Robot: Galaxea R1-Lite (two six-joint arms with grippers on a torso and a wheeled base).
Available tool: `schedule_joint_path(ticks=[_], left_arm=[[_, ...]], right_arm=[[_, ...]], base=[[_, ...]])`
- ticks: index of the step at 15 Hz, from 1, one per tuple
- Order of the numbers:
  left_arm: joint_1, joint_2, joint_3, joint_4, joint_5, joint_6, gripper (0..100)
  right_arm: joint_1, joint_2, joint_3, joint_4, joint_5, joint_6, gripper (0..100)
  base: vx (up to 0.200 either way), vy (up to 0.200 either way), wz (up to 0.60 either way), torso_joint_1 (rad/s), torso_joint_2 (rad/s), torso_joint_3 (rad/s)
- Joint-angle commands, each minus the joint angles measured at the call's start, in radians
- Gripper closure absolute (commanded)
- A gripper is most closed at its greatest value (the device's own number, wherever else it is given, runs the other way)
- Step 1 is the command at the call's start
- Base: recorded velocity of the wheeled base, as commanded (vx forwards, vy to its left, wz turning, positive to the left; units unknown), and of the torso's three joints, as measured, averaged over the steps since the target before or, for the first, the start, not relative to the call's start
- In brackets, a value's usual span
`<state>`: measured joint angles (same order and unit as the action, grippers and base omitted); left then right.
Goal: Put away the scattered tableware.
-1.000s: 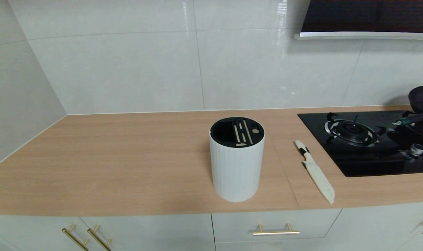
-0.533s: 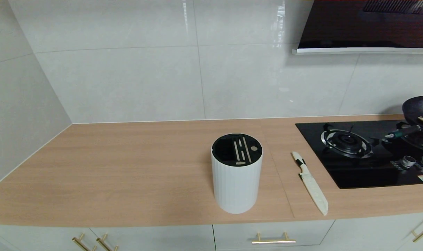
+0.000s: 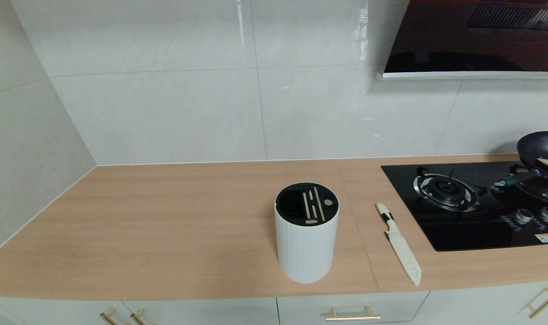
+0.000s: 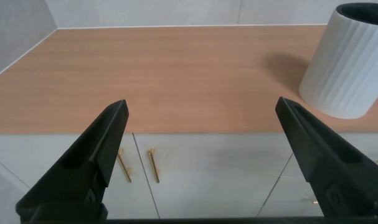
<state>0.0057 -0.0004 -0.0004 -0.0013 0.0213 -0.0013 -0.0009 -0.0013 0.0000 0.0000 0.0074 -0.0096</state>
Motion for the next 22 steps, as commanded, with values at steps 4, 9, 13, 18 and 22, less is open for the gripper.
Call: schedule_joint_path(ticks=[4, 9, 13, 18, 22], left_arm=[[0.000, 0.000, 0.000, 0.000, 0.000, 0.000, 0], [0.000, 0.000, 0.000, 0.000, 0.000, 0.000, 0], [0.000, 0.000, 0.000, 0.000, 0.000, 0.000, 0], [0.000, 0.000, 0.000, 0.000, 0.000, 0.000, 0], [0.000, 0.000, 0.000, 0.000, 0.000, 0.000, 0]], right_arm=[[0.001, 0.003, -0.009, -0.009, 0.002, 0.002, 0], [0.071, 0.475, -0.299, 0.006, 0.117, 0.046, 0], [0.134, 0.962, -0.446, -0.002, 0.126, 0.043, 0], [0.190, 1.480, -0.557, -0.189, 0.118, 0.040, 0], [0.205, 1.802, -0.680, -0.373, -0.023, 0.000, 0]], base=[[0.000, 0.000, 0.00, 0.000, 0.00, 0.000], [0.000, 0.000, 0.00, 0.000, 0.00, 0.000], [0.000, 0.000, 0.00, 0.000, 0.00, 0.000], [0.000, 0.000, 0.00, 0.000, 0.00, 0.000], [0.000, 0.000, 0.00, 0.000, 0.00, 0.000]])
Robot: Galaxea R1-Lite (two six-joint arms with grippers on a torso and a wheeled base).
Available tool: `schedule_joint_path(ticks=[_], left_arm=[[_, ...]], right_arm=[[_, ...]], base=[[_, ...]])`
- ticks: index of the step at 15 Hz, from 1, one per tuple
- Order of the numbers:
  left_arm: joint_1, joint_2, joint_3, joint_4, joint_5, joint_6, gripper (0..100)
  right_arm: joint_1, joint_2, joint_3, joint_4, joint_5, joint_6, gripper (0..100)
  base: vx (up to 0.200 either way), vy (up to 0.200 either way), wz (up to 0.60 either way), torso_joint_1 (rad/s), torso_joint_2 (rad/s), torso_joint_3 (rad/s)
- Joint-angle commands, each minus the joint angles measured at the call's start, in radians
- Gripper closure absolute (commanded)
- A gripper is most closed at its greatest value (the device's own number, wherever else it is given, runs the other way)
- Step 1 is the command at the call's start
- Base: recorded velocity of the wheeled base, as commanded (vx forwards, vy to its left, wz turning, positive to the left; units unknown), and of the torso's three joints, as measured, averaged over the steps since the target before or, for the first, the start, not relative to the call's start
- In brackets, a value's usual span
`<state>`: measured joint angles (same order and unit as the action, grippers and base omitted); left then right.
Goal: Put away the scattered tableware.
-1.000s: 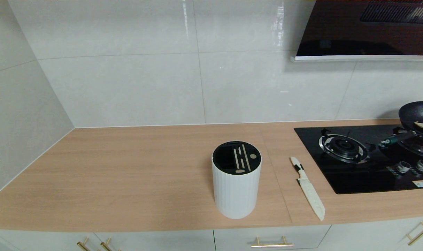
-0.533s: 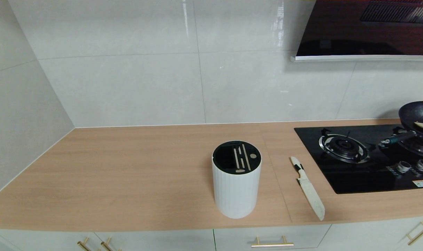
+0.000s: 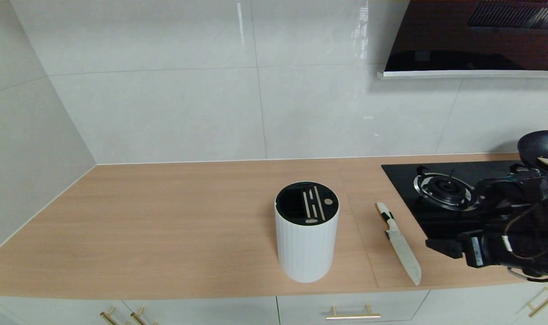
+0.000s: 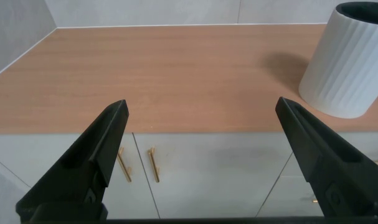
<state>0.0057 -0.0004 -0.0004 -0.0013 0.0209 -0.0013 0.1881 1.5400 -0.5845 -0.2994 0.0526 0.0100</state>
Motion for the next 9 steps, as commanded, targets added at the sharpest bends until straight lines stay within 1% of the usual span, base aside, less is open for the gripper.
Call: schedule_joint_path(ticks=[1, 4, 6, 9], left_arm=[[0.000, 0.000, 0.000, 0.000, 0.001, 0.000, 0], [0.000, 0.000, 0.000, 0.000, 0.001, 0.000, 0], [0.000, 0.000, 0.000, 0.000, 0.001, 0.000, 0], [0.000, 0.000, 0.000, 0.000, 0.001, 0.000, 0]], right_arm=[[0.017, 0.310, -0.121, -0.101, -0.077, -0.021, 0], [0.022, 0.442, -0.132, -0.195, -0.077, -0.018, 0], [0.022, 0.496, -0.127, -0.293, -0.077, -0.013, 0], [0.021, 0.529, -0.129, -0.360, -0.077, -0.012, 0]], base=[[0.000, 0.000, 0.00, 0.000, 0.00, 0.000], [0.000, 0.000, 0.00, 0.000, 0.00, 0.000], [0.000, 0.000, 0.00, 0.000, 0.00, 0.000], [0.000, 0.000, 0.00, 0.000, 0.00, 0.000]])
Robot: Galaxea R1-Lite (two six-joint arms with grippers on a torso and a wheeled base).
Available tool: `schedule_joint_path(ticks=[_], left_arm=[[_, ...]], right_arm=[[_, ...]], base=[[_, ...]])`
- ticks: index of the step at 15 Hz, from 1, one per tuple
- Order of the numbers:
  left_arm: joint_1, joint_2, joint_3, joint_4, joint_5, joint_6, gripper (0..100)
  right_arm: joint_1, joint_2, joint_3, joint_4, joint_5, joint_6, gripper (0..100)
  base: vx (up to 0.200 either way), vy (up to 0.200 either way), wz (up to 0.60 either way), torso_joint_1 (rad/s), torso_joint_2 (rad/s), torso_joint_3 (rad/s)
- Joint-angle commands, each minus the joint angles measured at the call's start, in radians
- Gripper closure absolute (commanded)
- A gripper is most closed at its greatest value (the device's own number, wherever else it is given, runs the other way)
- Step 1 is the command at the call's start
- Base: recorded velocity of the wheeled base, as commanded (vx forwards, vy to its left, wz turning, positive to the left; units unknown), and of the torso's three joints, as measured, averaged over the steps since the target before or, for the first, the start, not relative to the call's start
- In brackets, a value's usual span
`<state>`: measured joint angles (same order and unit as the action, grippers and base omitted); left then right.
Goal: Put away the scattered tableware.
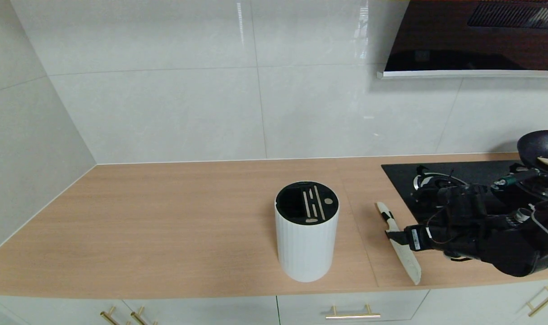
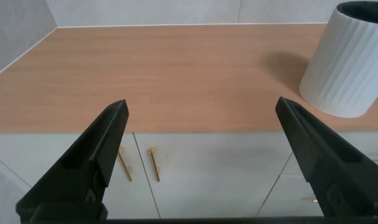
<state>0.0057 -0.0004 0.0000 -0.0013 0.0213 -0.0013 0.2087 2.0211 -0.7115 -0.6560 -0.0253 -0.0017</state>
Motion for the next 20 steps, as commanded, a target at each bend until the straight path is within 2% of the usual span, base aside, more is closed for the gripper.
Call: schedule_joint_path(ticks=[1, 5, 15, 20], left_arm=[[0.000, 0.000, 0.000, 0.000, 0.000, 0.000, 0], [0.000, 0.000, 0.000, 0.000, 0.000, 0.000, 0], [0.000, 0.000, 0.000, 0.000, 0.000, 0.000, 0], [0.000, 0.000, 0.000, 0.000, 0.000, 0.000, 0]], right_arm=[[0.000, 0.076, -0.009, -0.019, 0.001, -0.001, 0], [-0.002, 0.226, -0.049, -0.171, -0.010, -0.003, 0], [-0.034, 0.343, -0.164, -0.192, -0.010, 0.043, 0], [-0.032, 0.346, -0.177, -0.192, -0.010, 0.045, 0]], base=[[0.000, 0.000, 0.00, 0.000, 0.00, 0.000], [0.000, 0.000, 0.00, 0.000, 0.00, 0.000], [0.000, 0.000, 0.00, 0.000, 0.00, 0.000], [0.000, 0.000, 0.00, 0.000, 0.00, 0.000]])
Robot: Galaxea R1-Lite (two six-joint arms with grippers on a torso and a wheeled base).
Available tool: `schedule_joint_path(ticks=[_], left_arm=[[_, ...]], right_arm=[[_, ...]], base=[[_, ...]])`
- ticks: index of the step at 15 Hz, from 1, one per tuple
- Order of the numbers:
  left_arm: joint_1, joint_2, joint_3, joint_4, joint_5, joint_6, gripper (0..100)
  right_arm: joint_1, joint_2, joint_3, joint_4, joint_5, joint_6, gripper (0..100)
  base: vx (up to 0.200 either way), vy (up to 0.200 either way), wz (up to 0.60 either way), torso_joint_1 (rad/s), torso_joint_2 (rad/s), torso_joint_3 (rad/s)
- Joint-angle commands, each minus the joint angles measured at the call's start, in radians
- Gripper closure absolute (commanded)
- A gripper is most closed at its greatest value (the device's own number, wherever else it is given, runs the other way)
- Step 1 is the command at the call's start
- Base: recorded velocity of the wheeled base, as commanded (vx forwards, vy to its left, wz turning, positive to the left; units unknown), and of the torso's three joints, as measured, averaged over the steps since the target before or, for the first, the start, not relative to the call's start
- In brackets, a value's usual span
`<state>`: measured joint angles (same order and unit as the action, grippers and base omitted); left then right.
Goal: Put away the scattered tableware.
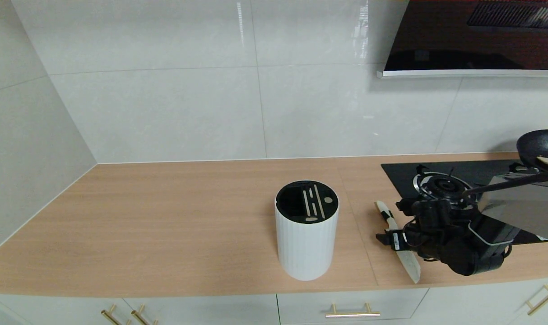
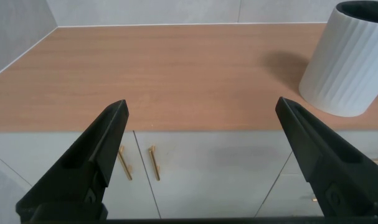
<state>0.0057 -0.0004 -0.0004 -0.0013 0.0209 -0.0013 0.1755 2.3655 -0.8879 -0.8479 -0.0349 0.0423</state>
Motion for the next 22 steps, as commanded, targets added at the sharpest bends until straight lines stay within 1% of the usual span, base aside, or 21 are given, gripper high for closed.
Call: schedule_joint_path(ticks=[1, 10, 11, 19, 22], left_arm=[[0.000, 0.000, 0.000, 0.000, 0.001, 0.000, 0], [0.000, 0.000, 0.000, 0.000, 0.001, 0.000, 0], [0.000, 0.000, 0.000, 0.000, 0.001, 0.000, 0], [0.000, 0.000, 0.000, 0.000, 0.001, 0.000, 0], [0.000, 0.000, 0.000, 0.000, 0.002, -0.006, 0]], right_arm=[[0.001, 0.009, -0.002, -0.002, 0.000, 0.001, 0], [-0.001, 0.032, -0.023, -0.002, -0.003, -0.001, 0], [0.001, 0.037, -0.025, -0.002, -0.014, -0.001, 100], [0.007, 0.052, -0.022, -0.003, -0.062, -0.009, 100], [0.007, 0.001, -0.002, -0.003, -0.074, -0.009, 100]], base=[[0.000, 0.000, 0.00, 0.000, 0.00, 0.000], [0.000, 0.000, 0.00, 0.000, 0.00, 0.000], [0.000, 0.000, 0.00, 0.000, 0.00, 0.000], [0.000, 0.000, 0.00, 0.000, 0.00, 0.000], [0.000, 0.000, 0.00, 0.000, 0.00, 0.000]])
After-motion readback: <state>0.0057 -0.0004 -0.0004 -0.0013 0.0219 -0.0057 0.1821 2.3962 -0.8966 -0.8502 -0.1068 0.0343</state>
